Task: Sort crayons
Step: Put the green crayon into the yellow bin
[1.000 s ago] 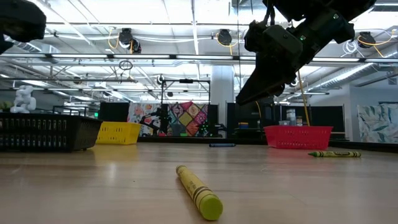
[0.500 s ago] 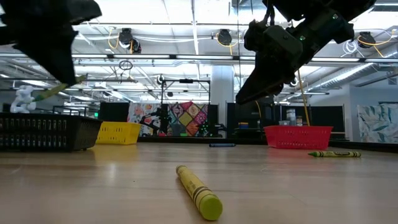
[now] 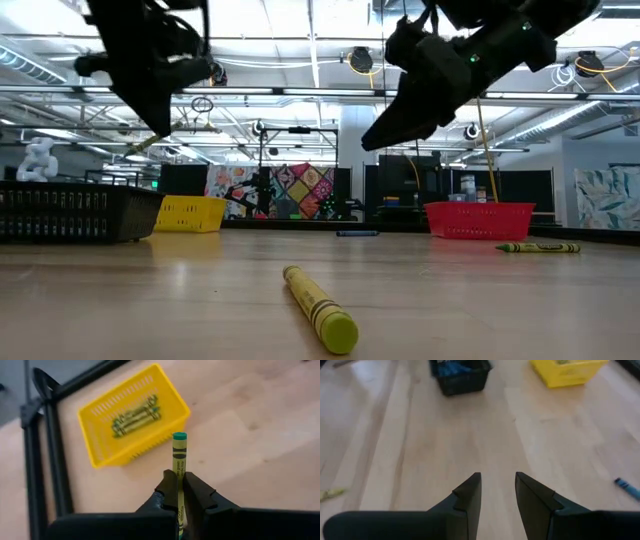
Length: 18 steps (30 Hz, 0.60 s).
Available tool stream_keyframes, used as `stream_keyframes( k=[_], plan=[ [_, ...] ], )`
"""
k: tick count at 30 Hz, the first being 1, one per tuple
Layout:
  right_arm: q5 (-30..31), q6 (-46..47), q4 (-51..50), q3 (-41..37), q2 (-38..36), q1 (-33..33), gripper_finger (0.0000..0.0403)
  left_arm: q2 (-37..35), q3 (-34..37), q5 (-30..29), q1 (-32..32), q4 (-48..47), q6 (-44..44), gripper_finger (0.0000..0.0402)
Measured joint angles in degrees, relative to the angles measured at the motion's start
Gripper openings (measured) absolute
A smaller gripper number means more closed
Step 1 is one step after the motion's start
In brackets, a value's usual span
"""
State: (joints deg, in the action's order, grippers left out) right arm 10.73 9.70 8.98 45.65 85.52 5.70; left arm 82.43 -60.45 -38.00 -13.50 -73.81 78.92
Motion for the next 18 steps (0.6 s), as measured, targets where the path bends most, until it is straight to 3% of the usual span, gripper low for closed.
stream_keyframes(
  k=[13,18],
  plan=[
    [0.1,-0.2,-0.4,0.0,0.0,-7.4,0.0107,0.0,0.0,0.3,20.6,10.7,-29.5,0.0005],
    [0.0,-0.6,-1.8,0.0,0.0,-9.5,0.0107,0.0,0.0,5.0,28.8,18.1,-42.8,0.0005]
  ],
)
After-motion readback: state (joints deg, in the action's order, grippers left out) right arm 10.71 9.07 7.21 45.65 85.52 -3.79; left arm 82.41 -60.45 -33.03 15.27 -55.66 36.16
